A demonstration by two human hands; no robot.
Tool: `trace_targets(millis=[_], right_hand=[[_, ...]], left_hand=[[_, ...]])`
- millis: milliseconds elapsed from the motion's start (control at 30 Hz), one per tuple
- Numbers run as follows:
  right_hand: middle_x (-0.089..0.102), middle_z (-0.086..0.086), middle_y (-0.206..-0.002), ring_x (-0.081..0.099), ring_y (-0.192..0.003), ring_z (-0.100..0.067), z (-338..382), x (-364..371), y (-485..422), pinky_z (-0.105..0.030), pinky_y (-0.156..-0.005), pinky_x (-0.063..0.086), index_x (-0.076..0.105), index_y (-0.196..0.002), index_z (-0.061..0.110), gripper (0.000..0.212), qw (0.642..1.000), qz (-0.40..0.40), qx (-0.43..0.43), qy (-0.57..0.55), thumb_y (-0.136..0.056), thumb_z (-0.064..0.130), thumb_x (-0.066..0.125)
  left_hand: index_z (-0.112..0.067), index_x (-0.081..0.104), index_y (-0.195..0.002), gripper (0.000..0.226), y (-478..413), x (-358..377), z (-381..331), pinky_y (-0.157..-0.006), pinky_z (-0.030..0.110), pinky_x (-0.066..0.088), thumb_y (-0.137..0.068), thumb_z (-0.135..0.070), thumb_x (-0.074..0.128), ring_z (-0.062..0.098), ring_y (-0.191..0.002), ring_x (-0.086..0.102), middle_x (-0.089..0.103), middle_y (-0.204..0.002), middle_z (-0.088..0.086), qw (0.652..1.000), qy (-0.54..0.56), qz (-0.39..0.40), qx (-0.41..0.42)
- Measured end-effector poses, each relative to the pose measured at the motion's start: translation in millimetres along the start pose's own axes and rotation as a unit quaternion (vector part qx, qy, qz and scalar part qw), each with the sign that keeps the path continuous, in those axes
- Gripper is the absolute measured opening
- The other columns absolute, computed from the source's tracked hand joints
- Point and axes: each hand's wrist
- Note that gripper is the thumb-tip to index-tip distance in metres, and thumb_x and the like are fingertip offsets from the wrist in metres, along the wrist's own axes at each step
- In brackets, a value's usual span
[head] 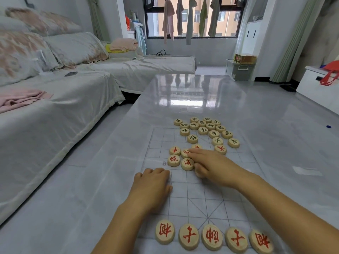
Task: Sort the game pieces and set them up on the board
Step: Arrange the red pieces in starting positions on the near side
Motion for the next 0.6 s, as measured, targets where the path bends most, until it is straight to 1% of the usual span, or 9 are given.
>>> trace_targets(millis=[100,200,267,333,400,433,500,533,600], right_hand=[[0.022,0.001,-0.155,0.022,-0.141,-0.016,9.6,10.1,-34.4,-0.029,-0.115,0.015,0.03,-0.144,0.018,0.046,0.998,0.011,-0.025,0.051,-0.098,0.023,0.032],[0.018,0.001,-0.156,0.017,-0.143,-0.014,11.7,22.9,-51.6,-0.031,-0.117,0.005,0.024,-0.146,0.018,0.048,0.996,0.036,-0.025,0.083,-0.099,0.021,0.03],[0.018,0.001,-0.156,0.016,-0.143,-0.013,14.3,29.1,-51.7,-0.03,-0.117,0.002,0.023,-0.146,0.018,0.049,0.994,0.023,-0.031,0.098,-0.098,0.017,0.031],[0.017,0.001,-0.156,0.015,-0.143,-0.014,20.1,34.4,-43.7,-0.029,-0.117,0.002,0.022,-0.146,0.018,0.05,0.994,0.012,-0.047,0.101,-0.097,0.015,0.033],[0.018,0.0,-0.156,0.016,-0.143,-0.016,29.0,40.5,-30.2,-0.029,-0.117,0.005,0.022,-0.146,0.019,0.05,0.995,0.013,-0.068,0.076,-0.096,0.019,0.031],[0.02,-0.001,-0.156,0.019,-0.142,-0.018,34.1,44.0,-22.8,-0.03,-0.116,0.008,0.024,-0.145,0.018,0.051,0.994,0.011,-0.088,0.063,-0.095,0.023,0.027],[0.027,-0.003,-0.153,0.026,-0.14,-0.02,43.0,46.9,-10.2,-0.031,-0.115,0.015,0.029,-0.144,0.016,0.06,0.991,0.013,-0.125,0.045,-0.087,0.031,0.016],[0.029,-0.003,-0.152,0.027,-0.139,-0.02,43.2,44.2,-6.7,-0.033,-0.114,0.017,0.031,-0.143,0.016,0.058,0.992,0.015,-0.121,0.037,-0.088,0.031,0.018],[0.038,-0.006,-0.147,0.035,-0.134,-0.023,35.0,30.5,-4.9,-0.037,-0.113,0.025,0.037,-0.139,0.016,0.045,0.998,0.006,-0.07,0.005,-0.094,0.021,0.032]], left_hand=[[-0.024,0.046,-0.123,0.031,-1.3,1.1,0.3,-0.102,0.036,0.029,-0.095,-0.033,0.037,0.021,-0.125,0.038,0.045,-0.137,-0.005,1.0,-0.004,-0.007,-0.004],[-0.024,0.045,-0.124,0.031,-2.4,1.2,2.9,-0.101,0.036,0.029,-0.095,-0.032,0.038,0.02,-0.125,0.039,0.045,-0.137,-0.005,1.0,-0.001,-0.011,-0.005],[-0.023,0.044,-0.125,0.032,-2.7,0.8,5.2,-0.101,0.035,0.03,-0.095,-0.032,0.038,0.02,-0.124,0.04,0.045,-0.137,-0.004,1.0,0.002,-0.015,-0.009],[-0.023,0.041,-0.128,0.035,-2.7,0.3,6.6,-0.101,0.036,0.03,-0.094,-0.032,0.04,0.02,-0.124,0.041,0.045,-0.137,-0.003,1.0,0.002,-0.02,-0.02],[-0.023,0.041,-0.128,0.037,-3.1,-0.9,7.0,-0.099,0.035,0.033,-0.092,-0.033,0.044,0.021,-0.122,0.044,0.046,-0.135,-0.001,0.999,0.002,-0.026,-0.036],[-0.022,0.042,-0.125,0.036,-3.4,-1.9,6.4,-0.096,0.035,0.035,-0.091,-0.035,0.046,0.021,-0.119,0.046,0.048,-0.132,-0.001,0.999,0.004,-0.028,-0.044],[-0.02,0.043,-0.12,0.037,-3.4,-3.4,3.9,-0.092,0.035,0.038,-0.088,-0.038,0.051,0.022,-0.115,0.05,0.052,-0.126,0.0,0.998,0.007,-0.028,-0.058],[-0.019,0.042,-0.119,0.038,-3.0,-3.6,2.2,-0.091,0.034,0.038,-0.087,-0.038,0.052,0.023,-0.113,0.051,0.053,-0.124,0.001,0.998,0.009,-0.029,-0.061],[-0.02,0.041,-0.12,0.041,-2.5,-2.8,-0.7,-0.088,0.033,0.039,-0.086,-0.038,0.055,0.023,-0.111,0.051,0.054,-0.123,0.001,0.998,0.009,-0.036,-0.059]])
Point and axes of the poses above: each hand's wrist, its own y-axis away from the middle knuckle, its own x-axis out of the palm, z = x × y
